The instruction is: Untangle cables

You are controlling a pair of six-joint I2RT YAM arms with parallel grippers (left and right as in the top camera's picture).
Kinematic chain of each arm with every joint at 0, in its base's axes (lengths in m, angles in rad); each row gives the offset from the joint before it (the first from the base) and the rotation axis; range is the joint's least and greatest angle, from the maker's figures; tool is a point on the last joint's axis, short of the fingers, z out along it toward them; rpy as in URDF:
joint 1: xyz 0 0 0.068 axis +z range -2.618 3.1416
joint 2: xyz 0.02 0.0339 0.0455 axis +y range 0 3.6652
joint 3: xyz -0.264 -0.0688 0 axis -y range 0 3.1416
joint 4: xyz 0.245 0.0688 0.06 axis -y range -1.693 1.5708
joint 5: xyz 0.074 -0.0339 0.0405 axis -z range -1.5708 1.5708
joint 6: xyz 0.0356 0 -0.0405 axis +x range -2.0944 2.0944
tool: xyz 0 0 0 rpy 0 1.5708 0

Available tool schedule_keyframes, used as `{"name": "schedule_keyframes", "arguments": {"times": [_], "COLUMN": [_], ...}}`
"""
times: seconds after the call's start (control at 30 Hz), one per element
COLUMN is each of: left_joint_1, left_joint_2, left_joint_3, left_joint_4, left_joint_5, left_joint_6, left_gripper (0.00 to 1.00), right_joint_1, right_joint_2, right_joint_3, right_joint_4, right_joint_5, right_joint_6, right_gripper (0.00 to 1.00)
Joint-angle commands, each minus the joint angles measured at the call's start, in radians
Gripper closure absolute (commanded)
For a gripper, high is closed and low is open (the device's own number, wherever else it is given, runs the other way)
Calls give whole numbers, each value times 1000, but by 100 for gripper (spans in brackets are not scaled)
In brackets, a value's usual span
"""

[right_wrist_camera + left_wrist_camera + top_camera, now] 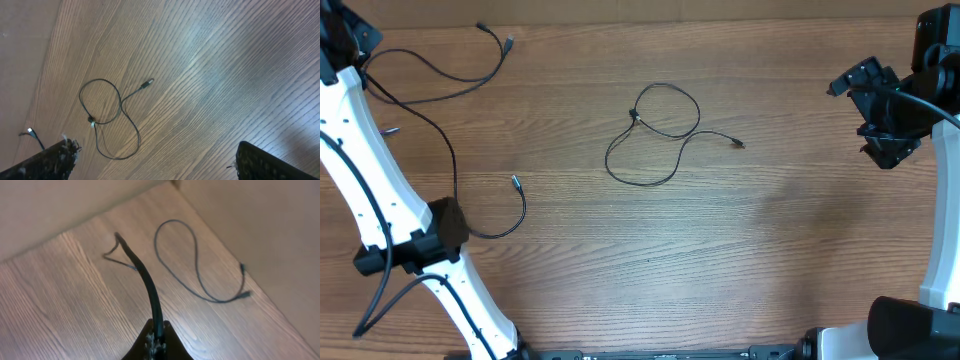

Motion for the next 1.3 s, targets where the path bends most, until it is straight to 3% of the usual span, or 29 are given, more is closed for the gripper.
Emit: {"name": "schedule_keyframes", "arguments": {"times": [0.0, 0.13, 0.27, 0.4, 0.57, 1.0, 1.1, 1.27], "left_joint_1": [55, 97, 109, 108, 97, 146, 190, 250], "left_joint_2": [60, 96, 98, 96, 91, 88, 88, 89], "left_joint_3": [7, 7, 7, 7, 8, 7, 7, -7], "left_joint_4": [4, 40, 68, 1, -4, -4, -4, -4], "left_joint_5": [10, 216, 540, 895, 1074, 1092, 1045, 948], "left_joint_6": [-117, -37, 217, 460, 504, 440, 373, 364], "left_gripper": [96, 96, 96, 96, 96, 96, 96, 96], "right_joint_1": [2, 2, 2, 2, 2, 2, 2, 2], "right_joint_2": [-4, -4, -4, -4, -4, -4, -4, -4], "right_joint_3": [7, 7, 7, 7, 7, 7, 7, 7], "right_joint_4": [3, 3, 3, 3, 3, 3, 3, 3], "right_joint_5": [10, 10, 10, 10, 10, 10, 10, 10], "right_joint_6": [-8, -8, -8, -8, -8, -8, -8, -8], "right_gripper": [0, 0, 0, 0, 0, 0, 0, 0]}}
